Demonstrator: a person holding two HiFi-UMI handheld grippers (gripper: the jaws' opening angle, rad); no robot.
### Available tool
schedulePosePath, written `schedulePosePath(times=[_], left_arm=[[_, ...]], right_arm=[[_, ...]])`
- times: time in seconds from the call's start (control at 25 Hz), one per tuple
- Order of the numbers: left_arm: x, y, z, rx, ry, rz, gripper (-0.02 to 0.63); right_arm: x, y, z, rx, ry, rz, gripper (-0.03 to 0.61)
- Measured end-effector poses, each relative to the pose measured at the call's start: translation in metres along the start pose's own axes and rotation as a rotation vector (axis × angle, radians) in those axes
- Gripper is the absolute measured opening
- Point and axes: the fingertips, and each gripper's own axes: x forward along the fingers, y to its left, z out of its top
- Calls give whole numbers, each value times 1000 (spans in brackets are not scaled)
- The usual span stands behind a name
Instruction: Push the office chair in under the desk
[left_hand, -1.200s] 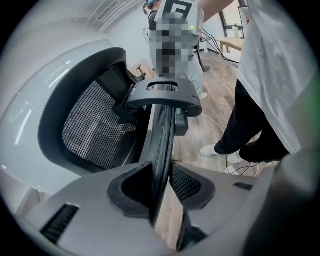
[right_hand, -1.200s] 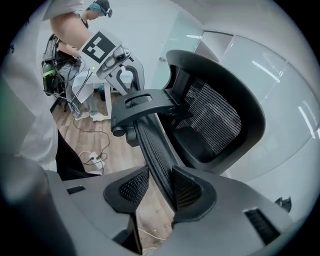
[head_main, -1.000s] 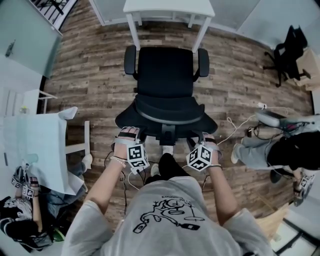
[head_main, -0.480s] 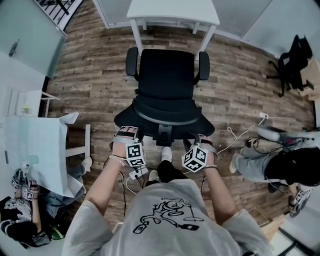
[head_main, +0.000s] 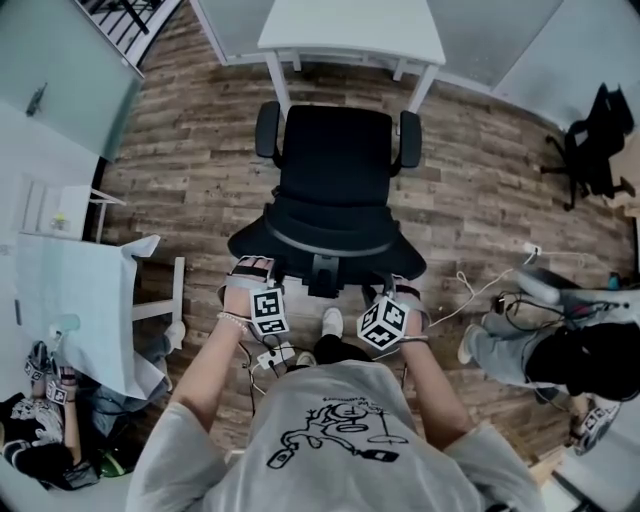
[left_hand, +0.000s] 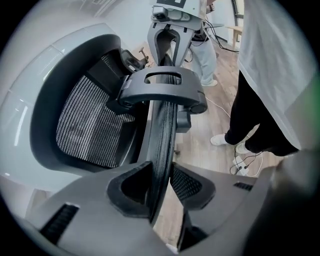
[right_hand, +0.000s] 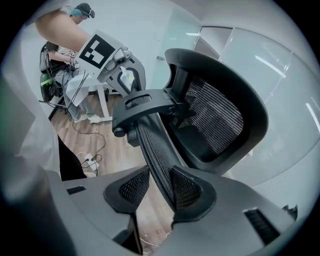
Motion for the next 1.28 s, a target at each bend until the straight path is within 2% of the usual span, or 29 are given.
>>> schedulePosePath(times=[0.16,0.44,0.76,0.92,1.28], left_arm=[[8,7,3,-13,9,2,121],[19,23,0,-105,44,18,117],[23,31,15,-160,30,12,121],[27,36,26,-160,12,4,121],[46,59,30,-231,24,6,127]], right_arm=[[4,-8,-3,-2,-15,-17,160],[12,-19,2,-63,-10,9,150],[11,-36,-7,-81,12,5,150],[10,-47,-16,-83,25,-1,152],[24,-70,-16,-89,53,-5,155]])
